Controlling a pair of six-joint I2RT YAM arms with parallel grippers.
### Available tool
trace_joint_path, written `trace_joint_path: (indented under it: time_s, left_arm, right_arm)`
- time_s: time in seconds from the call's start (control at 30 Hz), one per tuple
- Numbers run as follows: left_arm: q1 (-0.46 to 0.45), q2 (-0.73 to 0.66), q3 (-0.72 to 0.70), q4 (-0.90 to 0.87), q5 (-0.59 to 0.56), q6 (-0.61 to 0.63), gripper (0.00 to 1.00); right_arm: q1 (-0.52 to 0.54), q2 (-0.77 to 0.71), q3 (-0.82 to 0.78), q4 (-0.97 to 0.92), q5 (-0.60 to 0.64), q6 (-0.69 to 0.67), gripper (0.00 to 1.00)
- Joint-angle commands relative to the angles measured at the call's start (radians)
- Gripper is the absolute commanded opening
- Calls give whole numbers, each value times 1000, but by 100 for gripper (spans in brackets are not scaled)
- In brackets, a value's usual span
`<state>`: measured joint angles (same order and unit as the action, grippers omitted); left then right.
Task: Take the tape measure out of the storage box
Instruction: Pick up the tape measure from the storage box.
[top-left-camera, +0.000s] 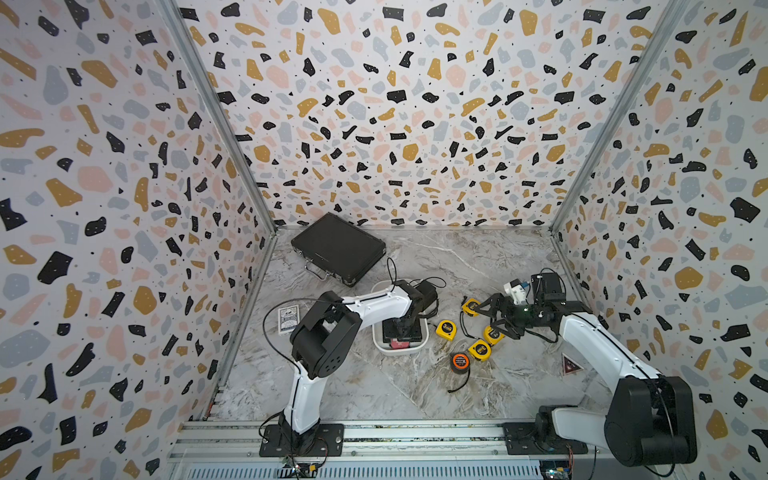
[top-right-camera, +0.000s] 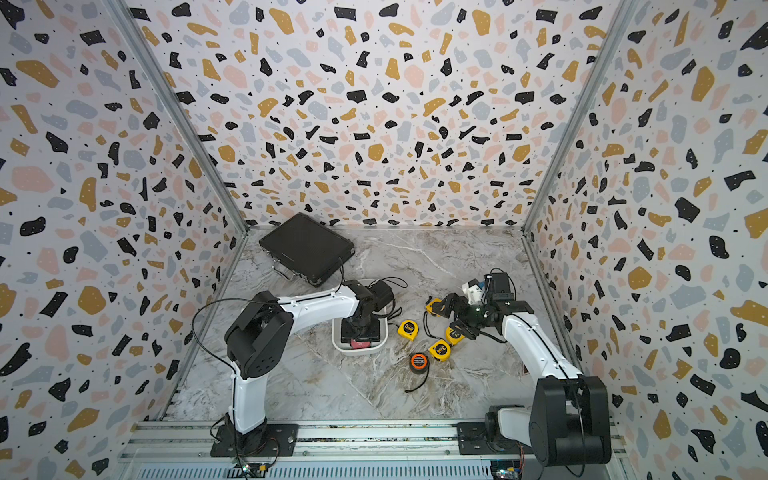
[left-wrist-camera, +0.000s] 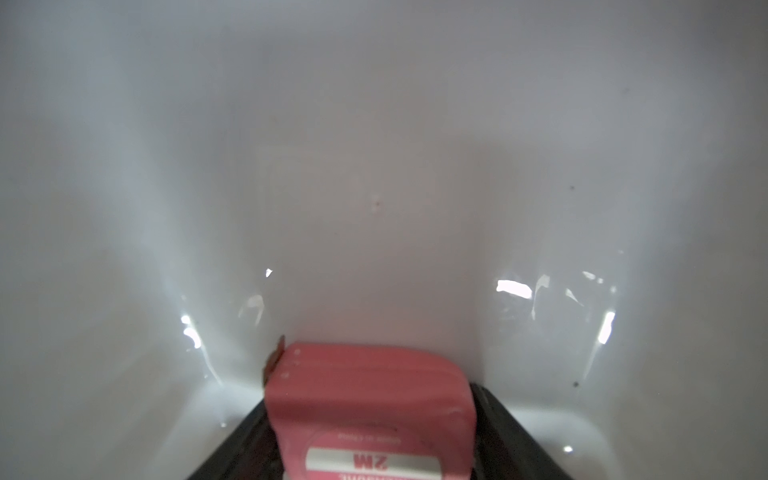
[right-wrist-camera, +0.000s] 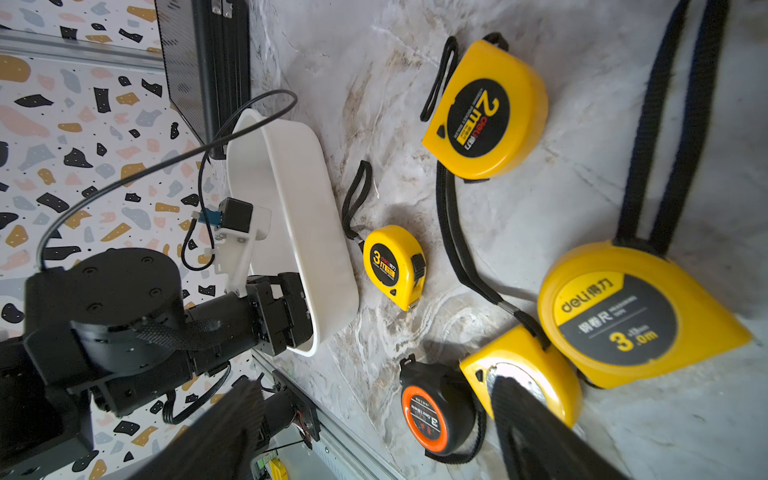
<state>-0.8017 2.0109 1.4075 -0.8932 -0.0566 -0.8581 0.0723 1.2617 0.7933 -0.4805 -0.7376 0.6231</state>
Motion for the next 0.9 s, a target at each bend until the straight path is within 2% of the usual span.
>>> trace_joint_path:
  time_s: [0.0, 0.13, 0.33, 0.47, 0.87]
  left_arm:
    - [-1, 71, -36, 5, 31, 18, 62]
    - [-2, 65, -38, 0, 23, 18, 49]
    - [0, 36, -29, -13, 9, 0, 17]
    - [3, -17, -17, -25, 0, -28, 0]
    - [13, -196, -12, -67, -16, -122, 0]
  right_arm:
    - [6, 2, 45, -21, -12, -13, 91]
    - [9, 4, 47, -21, -12, -15, 91]
    - [17, 10, 58, -23, -12, -16, 91]
    - [34, 11, 71, -18, -13, -16, 92]
    - [93, -53, 49, 42, -4, 24, 92]
